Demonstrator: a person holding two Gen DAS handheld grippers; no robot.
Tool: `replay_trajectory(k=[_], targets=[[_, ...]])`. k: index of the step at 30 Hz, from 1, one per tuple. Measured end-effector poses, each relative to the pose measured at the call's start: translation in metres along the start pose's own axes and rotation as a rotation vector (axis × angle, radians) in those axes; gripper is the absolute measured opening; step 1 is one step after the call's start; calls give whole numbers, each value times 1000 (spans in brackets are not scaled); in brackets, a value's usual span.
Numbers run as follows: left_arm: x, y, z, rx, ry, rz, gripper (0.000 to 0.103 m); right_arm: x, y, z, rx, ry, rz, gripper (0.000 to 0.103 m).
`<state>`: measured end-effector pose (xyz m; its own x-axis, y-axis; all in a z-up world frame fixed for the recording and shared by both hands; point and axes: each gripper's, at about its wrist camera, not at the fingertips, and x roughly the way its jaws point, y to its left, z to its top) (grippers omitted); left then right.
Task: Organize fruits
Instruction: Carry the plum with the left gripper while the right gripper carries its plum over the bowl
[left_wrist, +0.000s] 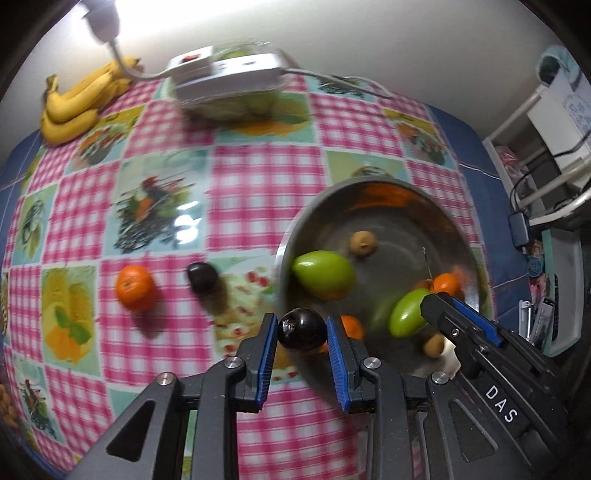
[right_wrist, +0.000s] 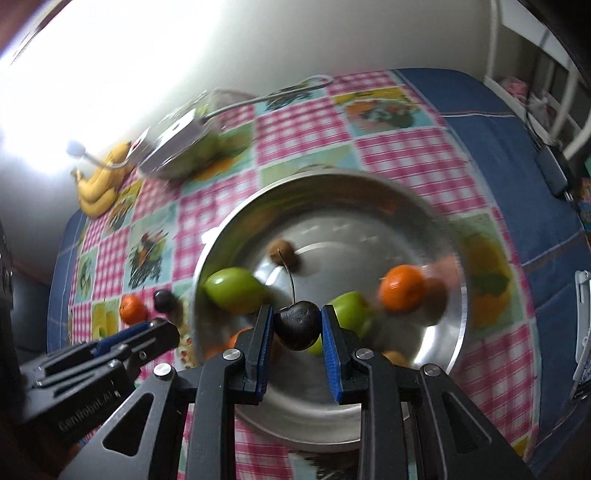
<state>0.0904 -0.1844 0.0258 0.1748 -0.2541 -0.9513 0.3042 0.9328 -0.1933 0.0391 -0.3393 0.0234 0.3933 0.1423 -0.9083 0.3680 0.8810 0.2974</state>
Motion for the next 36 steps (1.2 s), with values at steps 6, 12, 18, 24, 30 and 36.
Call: replay_trajectory(k=[6, 12, 18, 24, 30, 36], targets=[[7, -34, 0, 76, -41, 15, 29, -5, -21, 8, 39, -30, 12, 27], [25, -51, 1, 126, -34, 30, 29, -1, -32, 14, 54, -43, 10, 27], [37, -58, -1, 123, -42, 24, 30, 4, -33, 17, 56, -48, 12, 27], [39, -61, -3, 93, -66, 1, 30, 4, -32, 17, 46, -54, 19, 27], [40, -58, 0, 72, -84, 14, 30, 6, -30, 18, 41, -55, 23, 27], [50, -51, -6, 38, -65, 1, 30, 14, -29, 15, 42, -34, 12, 27]])
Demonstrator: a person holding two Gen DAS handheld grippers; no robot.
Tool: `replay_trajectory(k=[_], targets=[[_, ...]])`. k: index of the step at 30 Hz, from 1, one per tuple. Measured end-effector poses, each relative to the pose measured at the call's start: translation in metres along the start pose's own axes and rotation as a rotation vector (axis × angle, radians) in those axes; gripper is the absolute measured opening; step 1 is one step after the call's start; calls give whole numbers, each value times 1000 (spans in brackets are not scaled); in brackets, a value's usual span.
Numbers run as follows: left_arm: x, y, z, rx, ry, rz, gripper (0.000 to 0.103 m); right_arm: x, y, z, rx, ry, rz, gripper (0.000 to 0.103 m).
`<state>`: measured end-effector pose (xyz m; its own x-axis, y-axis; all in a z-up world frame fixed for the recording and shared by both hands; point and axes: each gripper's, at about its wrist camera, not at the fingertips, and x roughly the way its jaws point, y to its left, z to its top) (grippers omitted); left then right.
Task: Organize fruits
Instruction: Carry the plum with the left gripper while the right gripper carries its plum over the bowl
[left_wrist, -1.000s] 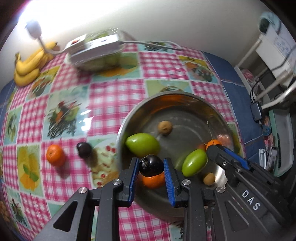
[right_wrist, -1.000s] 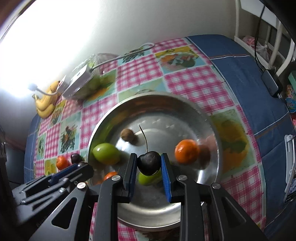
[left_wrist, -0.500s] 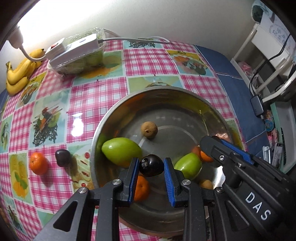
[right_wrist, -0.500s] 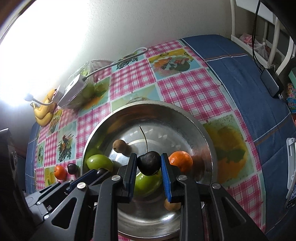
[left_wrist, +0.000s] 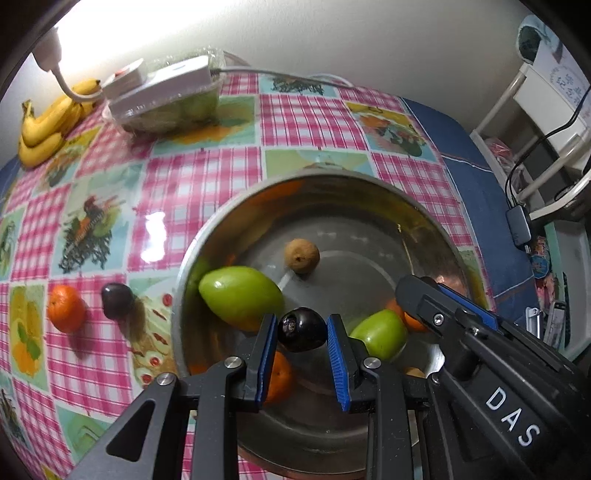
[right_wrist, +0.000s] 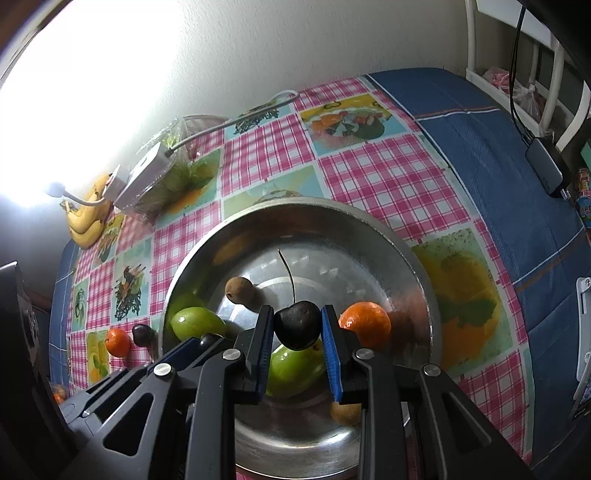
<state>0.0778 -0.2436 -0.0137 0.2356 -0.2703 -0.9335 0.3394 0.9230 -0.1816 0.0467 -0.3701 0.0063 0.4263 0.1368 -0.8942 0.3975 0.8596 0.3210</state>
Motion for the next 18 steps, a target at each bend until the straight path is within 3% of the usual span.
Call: replay_trajectory(k=[18], targets=[[16, -1, -4, 14, 36, 9, 30, 8, -7, -6, 36, 34, -29, 28]])
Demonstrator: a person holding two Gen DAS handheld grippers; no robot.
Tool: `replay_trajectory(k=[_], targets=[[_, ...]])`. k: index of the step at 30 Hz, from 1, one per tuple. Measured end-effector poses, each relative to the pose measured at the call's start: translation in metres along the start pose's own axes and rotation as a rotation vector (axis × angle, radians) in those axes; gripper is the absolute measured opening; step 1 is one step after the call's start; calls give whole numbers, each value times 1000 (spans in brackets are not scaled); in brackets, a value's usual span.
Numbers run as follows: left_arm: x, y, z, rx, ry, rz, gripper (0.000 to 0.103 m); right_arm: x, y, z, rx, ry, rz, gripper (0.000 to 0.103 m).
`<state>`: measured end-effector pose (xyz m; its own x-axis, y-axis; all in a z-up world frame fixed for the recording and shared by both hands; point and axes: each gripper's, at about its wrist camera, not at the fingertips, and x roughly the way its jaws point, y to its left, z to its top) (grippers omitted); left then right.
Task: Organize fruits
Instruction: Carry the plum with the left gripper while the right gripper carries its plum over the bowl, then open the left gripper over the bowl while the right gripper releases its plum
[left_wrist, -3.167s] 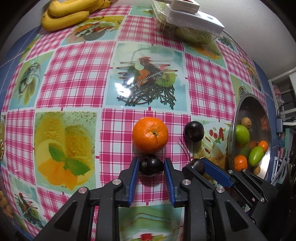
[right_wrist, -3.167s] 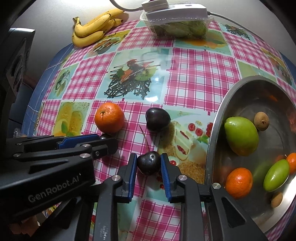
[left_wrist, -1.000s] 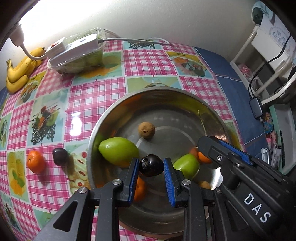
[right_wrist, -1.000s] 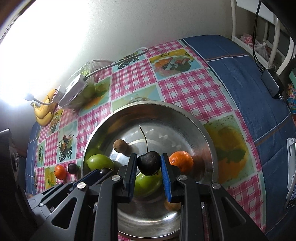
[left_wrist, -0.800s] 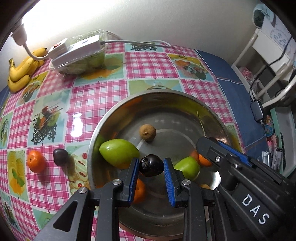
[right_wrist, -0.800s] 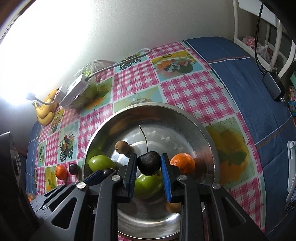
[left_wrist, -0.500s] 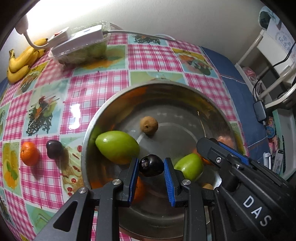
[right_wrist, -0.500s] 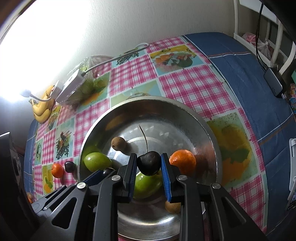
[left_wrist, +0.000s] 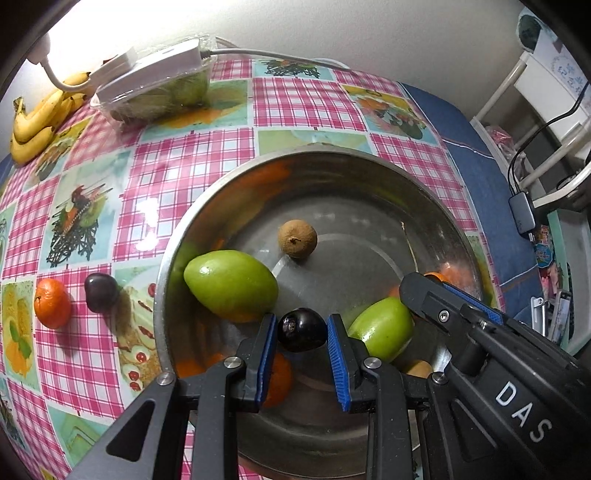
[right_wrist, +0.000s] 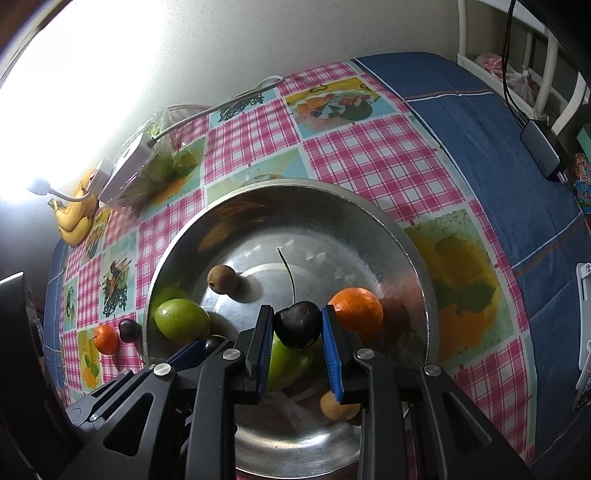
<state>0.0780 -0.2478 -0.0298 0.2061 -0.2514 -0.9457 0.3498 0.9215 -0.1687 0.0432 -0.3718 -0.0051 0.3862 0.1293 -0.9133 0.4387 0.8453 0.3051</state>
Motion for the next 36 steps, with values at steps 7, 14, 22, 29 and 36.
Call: replay_trajectory(k=[7, 14, 22, 29, 36], targets=[[-2, -1, 0, 0, 6, -3, 34, -1, -2, 0, 15, 0, 0, 28], [-10, -3, 1, 7, -8, -6, 42, -7, -6, 2, 33, -5, -15, 35], [-28, -3, 2, 10, -47, -14, 50, -29, -11, 6, 51, -51, -10, 35], [-45, 12, 8, -38, -89, -18, 56, -38, -17, 6, 69, -51, -32, 35], [-54, 38, 15, -103, -114, 12, 57, -33, -20, 4, 74, -32, -41, 35]])
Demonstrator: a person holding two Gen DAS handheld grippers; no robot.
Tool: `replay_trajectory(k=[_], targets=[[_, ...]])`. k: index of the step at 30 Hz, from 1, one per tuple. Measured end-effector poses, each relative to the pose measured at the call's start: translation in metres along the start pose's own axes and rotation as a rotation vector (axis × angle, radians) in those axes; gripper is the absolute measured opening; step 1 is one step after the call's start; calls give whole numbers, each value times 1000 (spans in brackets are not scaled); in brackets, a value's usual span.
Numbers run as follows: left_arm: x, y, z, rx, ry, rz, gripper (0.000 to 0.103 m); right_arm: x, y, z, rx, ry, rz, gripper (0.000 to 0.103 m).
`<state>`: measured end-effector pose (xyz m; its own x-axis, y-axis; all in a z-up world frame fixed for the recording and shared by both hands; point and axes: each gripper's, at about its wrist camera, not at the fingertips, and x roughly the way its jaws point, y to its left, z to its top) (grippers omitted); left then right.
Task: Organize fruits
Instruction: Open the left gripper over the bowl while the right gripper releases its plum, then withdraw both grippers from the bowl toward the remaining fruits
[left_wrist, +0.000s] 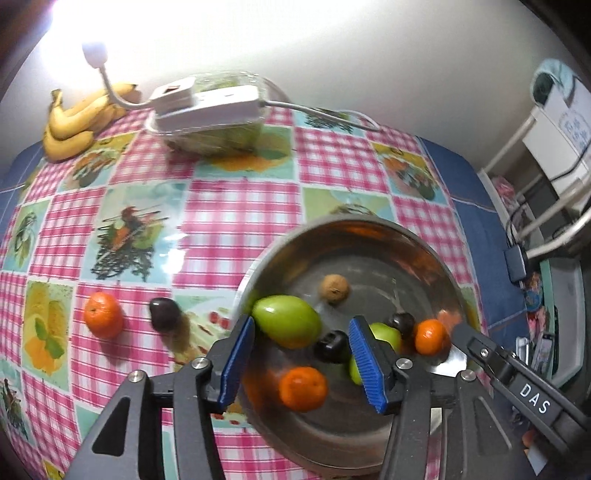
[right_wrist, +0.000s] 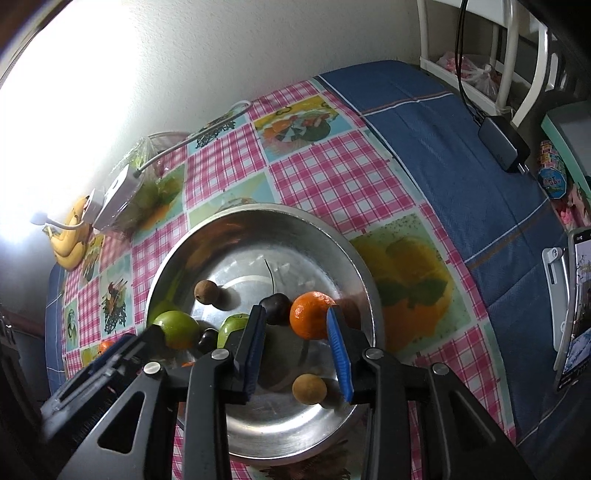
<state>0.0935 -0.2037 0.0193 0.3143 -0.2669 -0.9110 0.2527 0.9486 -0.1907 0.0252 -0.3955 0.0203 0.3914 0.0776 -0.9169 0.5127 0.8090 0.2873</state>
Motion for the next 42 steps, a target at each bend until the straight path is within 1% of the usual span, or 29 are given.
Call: replay_trajectory(k=[8, 9, 12, 13, 14, 15, 17, 18, 20, 21, 22, 25, 29, 30, 31, 32, 38, 39, 40, 42], targets=[[-1, 28, 6, -68, -6, 45, 58, 5, 6, -2, -21, 18, -2, 35], [-1, 29, 7, -72, -6, 47, 59, 5, 7, -2, -23, 19, -3, 35], [-2, 32, 7, -82, -5, 51, 66, 6, 9, -2, -32, 17, -8, 36], [-1, 32, 7, -82, -6, 54, 72, 6, 9, -2, -34, 14, -10, 48], [-1, 32, 7, -81, -6, 61, 77, 7, 8, -2, -34, 12, -10, 58], [0, 32, 7, -78, -7, 67, 79, 7, 8, -2, -35, 9, -10, 70], [1, 33, 7, -74, -7, 83, 86, 9, 8, -2, -39, 8, -12, 71], [1, 33, 7, -73, -7, 89, 88, 9, 8, -1, -40, 8, -13, 71], [3, 33, 6, -72, -10, 99, 97, 11, 8, -1, -41, 11, -16, 76], [3, 34, 6, -72, -11, 103, 98, 12, 8, -1, -41, 12, -17, 81], [3, 34, 6, -71, -13, 107, 101, 13, 8, -1, -41, 14, -18, 83], [4, 36, 5, -72, -16, 118, 103, 16, 7, -1, -44, 20, -23, 83], [7, 38, 4, -75, -11, 126, 103, 19, 6, -1, -43, 29, -26, 84], [8, 38, 4, -76, -10, 128, 103, 19, 6, -1, -43, 30, -28, 87], [8, 39, 4, -77, -9, 130, 103, 20, 6, -1, -42, 30, -29, 92], [9, 39, 4, -79, -8, 132, 103, 20, 5, -1, -41, 31, -31, 94], [8, 40, 3, -82, -11, 131, 103, 20, 5, -2, -48, 31, -46, 95], [7, 40, 4, -81, -14, 131, 103, 20, 6, -2, -51, 30, -51, 97], [7, 39, 4, -78, -18, 129, 103, 20, 6, -1, -52, 28, -52, 102], [6, 38, 4, -72, -21, 125, 103, 19, 6, -1, -51, 24, -50, 103]])
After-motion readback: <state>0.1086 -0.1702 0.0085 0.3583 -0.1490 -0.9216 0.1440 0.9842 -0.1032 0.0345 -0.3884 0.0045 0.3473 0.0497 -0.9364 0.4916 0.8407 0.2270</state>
